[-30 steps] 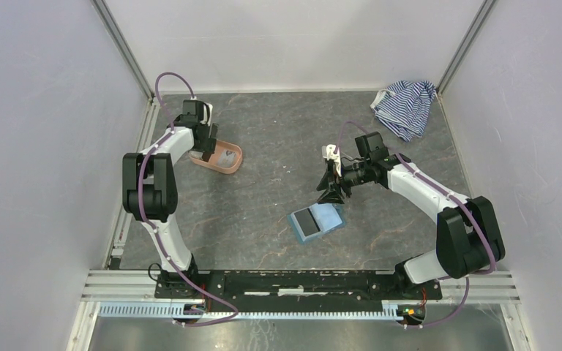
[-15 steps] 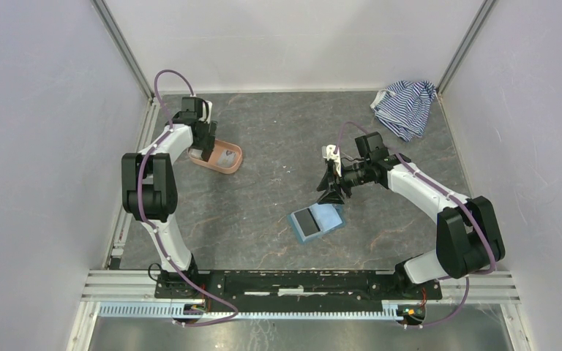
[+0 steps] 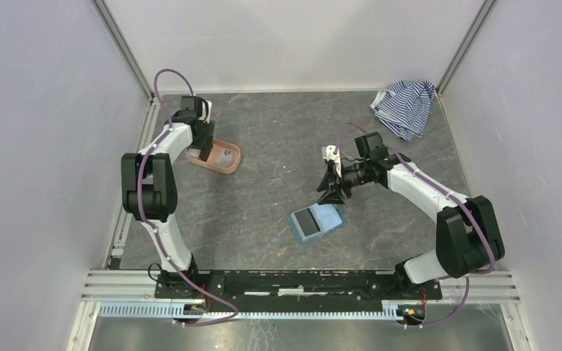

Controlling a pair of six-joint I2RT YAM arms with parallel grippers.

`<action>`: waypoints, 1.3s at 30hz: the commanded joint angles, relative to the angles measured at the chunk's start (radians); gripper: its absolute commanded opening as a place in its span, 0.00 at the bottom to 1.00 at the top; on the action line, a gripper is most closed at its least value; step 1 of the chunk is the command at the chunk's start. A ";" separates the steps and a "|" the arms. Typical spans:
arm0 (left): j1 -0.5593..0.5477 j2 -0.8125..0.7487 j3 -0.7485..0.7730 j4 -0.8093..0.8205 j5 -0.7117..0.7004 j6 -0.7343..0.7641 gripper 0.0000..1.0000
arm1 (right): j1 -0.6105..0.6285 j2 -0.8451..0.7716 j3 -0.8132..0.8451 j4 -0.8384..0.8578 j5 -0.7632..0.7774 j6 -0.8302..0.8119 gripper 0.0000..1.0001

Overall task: Put the credit cards into the card holder
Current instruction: Pick up the credit card from the storage box.

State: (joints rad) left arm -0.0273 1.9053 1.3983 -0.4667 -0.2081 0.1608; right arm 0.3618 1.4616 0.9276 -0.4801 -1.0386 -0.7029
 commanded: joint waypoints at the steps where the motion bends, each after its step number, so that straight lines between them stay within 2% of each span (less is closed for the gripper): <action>1: 0.012 -0.021 0.056 -0.006 -0.026 0.014 0.66 | -0.004 0.006 0.038 -0.003 -0.023 -0.024 0.54; 12: 0.012 -0.021 0.065 -0.019 -0.028 0.008 0.66 | -0.003 0.012 0.043 -0.015 -0.027 -0.033 0.53; 17: 0.012 -0.017 0.072 -0.032 -0.027 0.001 0.55 | -0.004 0.015 0.045 -0.020 -0.027 -0.038 0.54; 27: 0.012 -0.018 0.081 -0.047 -0.015 -0.007 0.49 | -0.004 0.024 0.051 -0.036 -0.030 -0.050 0.53; 30: 0.011 -0.015 0.083 -0.052 -0.010 -0.011 0.41 | -0.003 0.026 0.052 -0.040 -0.031 -0.053 0.53; 39: 0.010 -0.002 0.092 -0.069 0.023 -0.026 0.32 | -0.003 0.032 0.057 -0.051 -0.034 -0.063 0.53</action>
State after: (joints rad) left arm -0.0273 1.9053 1.4467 -0.5297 -0.1959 0.1593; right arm 0.3618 1.4879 0.9459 -0.5198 -1.0431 -0.7391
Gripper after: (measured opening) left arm 0.349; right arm 0.534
